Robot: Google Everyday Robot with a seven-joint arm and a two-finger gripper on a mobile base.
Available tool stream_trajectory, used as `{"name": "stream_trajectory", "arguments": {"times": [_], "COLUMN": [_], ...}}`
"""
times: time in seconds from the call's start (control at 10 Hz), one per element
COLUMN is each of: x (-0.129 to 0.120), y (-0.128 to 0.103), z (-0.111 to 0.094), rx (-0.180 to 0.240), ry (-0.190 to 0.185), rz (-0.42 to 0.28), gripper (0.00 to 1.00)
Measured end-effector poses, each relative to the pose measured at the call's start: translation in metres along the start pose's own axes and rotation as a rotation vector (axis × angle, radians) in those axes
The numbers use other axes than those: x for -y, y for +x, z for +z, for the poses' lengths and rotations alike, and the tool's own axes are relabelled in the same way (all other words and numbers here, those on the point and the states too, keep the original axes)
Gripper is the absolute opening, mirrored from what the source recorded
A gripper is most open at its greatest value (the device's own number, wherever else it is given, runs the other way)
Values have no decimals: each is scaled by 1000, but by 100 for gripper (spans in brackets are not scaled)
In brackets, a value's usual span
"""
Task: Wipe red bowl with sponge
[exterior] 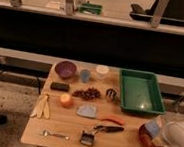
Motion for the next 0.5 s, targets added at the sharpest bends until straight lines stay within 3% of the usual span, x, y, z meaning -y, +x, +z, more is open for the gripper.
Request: {"name": "stream_trajectory", "arguments": {"times": [0.5], "x": [-8], "y": [-14], "z": [0], "rx": [21], "ry": [-4], "rz": [-48], "gripper": [0]}}
